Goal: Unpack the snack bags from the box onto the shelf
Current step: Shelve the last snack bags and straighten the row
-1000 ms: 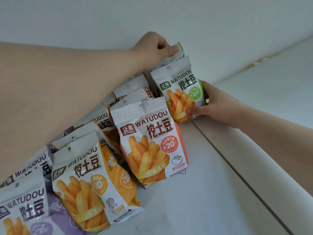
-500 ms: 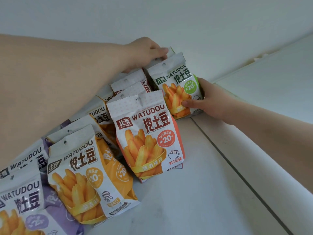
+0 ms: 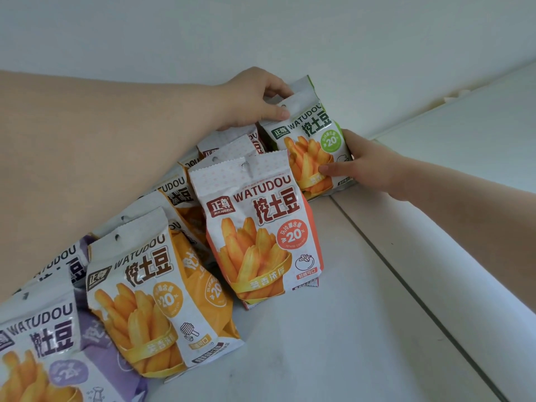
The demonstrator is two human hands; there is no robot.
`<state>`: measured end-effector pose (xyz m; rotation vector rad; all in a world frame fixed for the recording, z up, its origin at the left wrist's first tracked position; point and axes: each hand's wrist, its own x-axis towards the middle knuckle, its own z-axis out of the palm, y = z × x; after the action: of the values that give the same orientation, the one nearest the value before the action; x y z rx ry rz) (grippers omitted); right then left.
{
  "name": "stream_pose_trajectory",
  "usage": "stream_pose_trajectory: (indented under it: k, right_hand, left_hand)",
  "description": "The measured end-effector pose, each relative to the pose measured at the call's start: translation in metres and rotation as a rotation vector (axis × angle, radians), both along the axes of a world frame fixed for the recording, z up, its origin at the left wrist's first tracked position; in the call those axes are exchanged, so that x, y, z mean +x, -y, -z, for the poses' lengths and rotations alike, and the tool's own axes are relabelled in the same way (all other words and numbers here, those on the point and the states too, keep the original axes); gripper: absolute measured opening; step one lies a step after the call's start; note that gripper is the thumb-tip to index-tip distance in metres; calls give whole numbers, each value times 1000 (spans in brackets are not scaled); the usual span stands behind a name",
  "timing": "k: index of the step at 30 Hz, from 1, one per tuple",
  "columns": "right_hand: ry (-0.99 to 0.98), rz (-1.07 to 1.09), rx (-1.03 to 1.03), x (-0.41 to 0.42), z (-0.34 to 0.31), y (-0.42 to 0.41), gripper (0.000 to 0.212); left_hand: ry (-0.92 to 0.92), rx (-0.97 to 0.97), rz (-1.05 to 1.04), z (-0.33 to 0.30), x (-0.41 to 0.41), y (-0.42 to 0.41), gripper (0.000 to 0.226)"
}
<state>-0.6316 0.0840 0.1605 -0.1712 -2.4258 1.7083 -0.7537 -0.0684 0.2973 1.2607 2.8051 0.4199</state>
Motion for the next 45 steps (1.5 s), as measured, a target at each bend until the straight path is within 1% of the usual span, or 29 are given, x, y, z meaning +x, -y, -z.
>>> stream_pose_trajectory:
  k: [8,12,14,17,19,23,25,27,30,31,33,37,40,45]
  right_hand:
    - [-48,71,8,7,-2,5,67]
    - [-19,104,131,12,-2,8,60]
    - [-31,118,123,12,-1,8,64]
    - [-32,132,66,15,0,8,79]
    - [-31,153,81,20,-1,8,83]
    - [-44,237,132,37,-1,10,76]
    - [-65,271,145,50,-1,10,70]
    - [-84,310,172,67,-3,10,63]
    - [-133,370,205,102,-9,11,54]
    - [-145,386,217,117,-11,11,52]
    - [-152,389,248,149,-16,11,48]
    - [-101,400,323,229,-30,10,45]
    - [-23,424,356,301,-40,17,45]
    - [195,421,515,436,-59,55,50]
  left_hand:
    - [-41,30,31,1,2,1,38]
    - [-67,3,13,2,4,-1,42]
    - [-87,3,7,2,6,-1,44]
    - [-105,-1,4,3,9,-1,45]
    - [-138,-6,-6,2,12,-1,47]
    - [-165,13,-45,-4,21,5,55]
    - [-170,48,-56,-8,30,8,53]
    - [-200,127,-44,-10,45,9,46]
    - [-256,361,-5,-11,86,1,35]
    - [-272,410,15,-10,104,-5,34]
    - [-263,441,66,-10,143,-19,35]
    - [-117,411,138,1,233,-28,37]
    - [-34,347,155,22,304,-6,44]
    - [76,207,30,35,426,70,51]
